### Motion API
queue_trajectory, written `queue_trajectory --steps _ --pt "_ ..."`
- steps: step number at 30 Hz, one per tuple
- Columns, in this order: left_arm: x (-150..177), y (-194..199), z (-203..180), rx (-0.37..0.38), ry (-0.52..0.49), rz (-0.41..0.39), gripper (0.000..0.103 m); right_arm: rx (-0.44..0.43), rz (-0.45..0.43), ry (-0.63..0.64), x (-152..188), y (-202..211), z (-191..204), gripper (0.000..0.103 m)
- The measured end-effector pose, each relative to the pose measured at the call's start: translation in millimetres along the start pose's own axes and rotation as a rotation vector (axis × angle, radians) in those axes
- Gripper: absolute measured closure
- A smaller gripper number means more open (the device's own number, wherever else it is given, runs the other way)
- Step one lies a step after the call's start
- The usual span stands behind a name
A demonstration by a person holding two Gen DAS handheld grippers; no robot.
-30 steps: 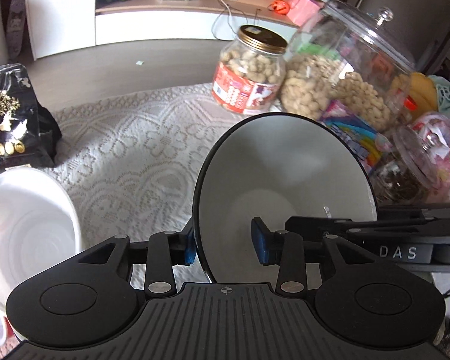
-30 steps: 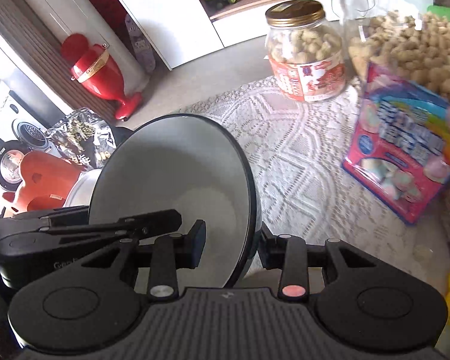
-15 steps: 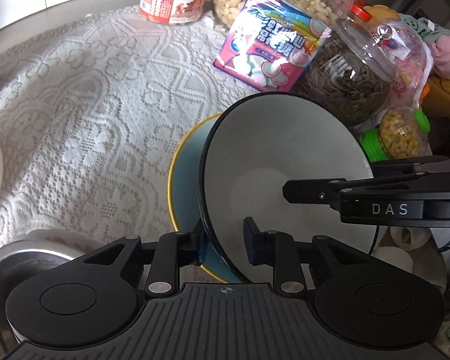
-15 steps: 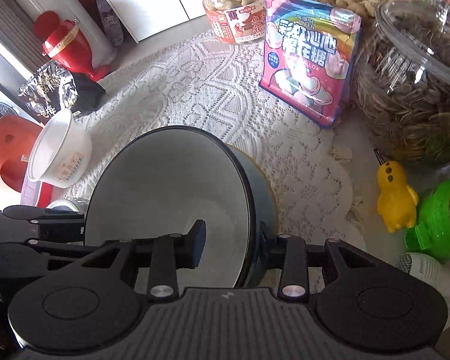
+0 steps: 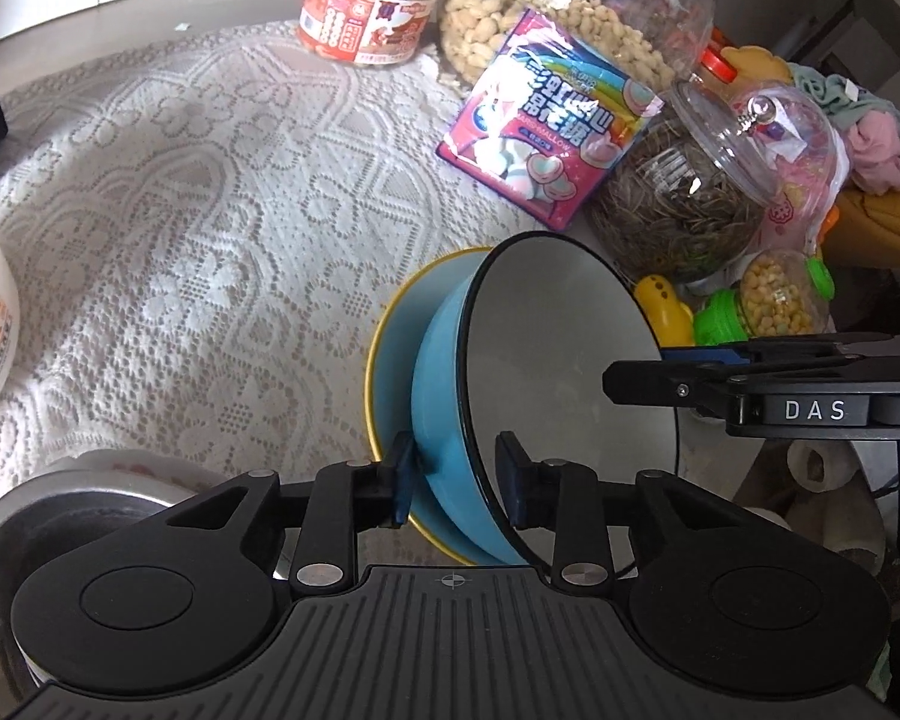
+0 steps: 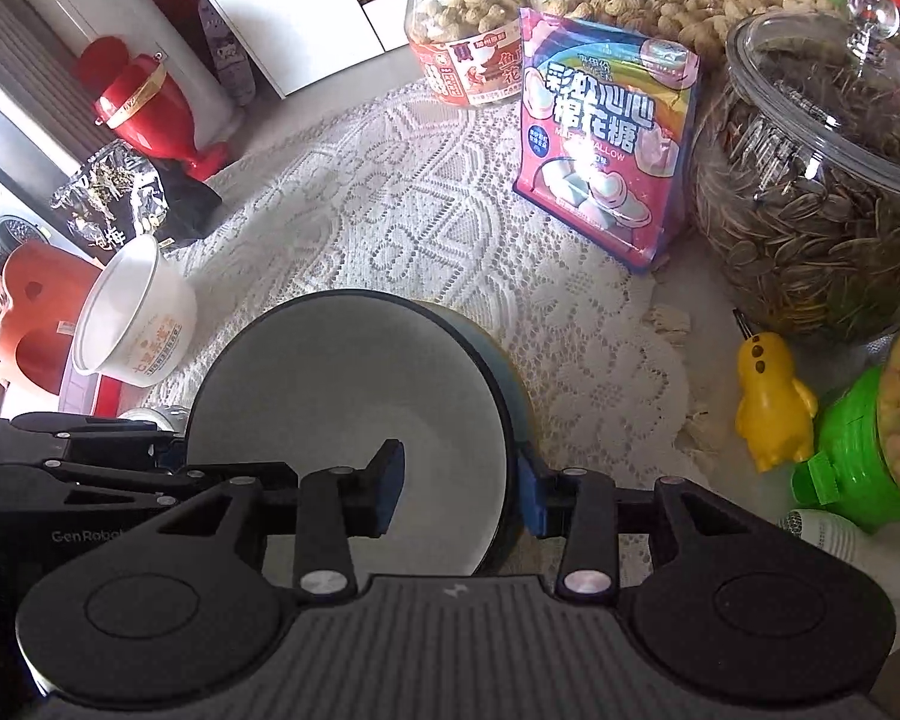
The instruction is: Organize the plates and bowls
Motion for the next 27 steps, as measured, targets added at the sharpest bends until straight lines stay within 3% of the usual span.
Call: queue_trajectory --steps 3,9,14,17,21,24,27 --pt "2 5 3 0.023 0.008 -0.018 0.064 0.026 -0.028 0.023 3 6 6 0.064" --pt "0 33 7 0.017 -0.020 -0.115 0.068 0.162 -0.161 0.153 3 19 30 0.061" --pt "9 63 43 -0.096 0.004 -0.150 0.069 0.183 -0.315 0.289 4 27 70 0.047" --pt "27 96 80 -0.148 0.051 -0.255 0.069 0.180 -0.382 0.426 15 23 111 0.039" --pt "56 138 151 -0.201 0.248 -0.395 0.069 0.131 -0.306 0.490 21 -1 165 0.039" --pt "75 153 193 -0.267 0.367 -0.498 0.069 0.045 -0.196 0.438 18 -24 210 0.039" --pt "84 156 226 -0.314 0.430 -0.518 0.069 -0.009 -0.114 0.347 12 -50 246 0.039"
Point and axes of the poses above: each gripper's, at about its wrist camera, not at the fingertips, and y roughly against the way its jaws point, z to its left, x to its underside, the point moved 3 cm from there along -y, roughly the way its jaws point, and after that the axes turned 14 degrees about -y, right-handed, at the moved point
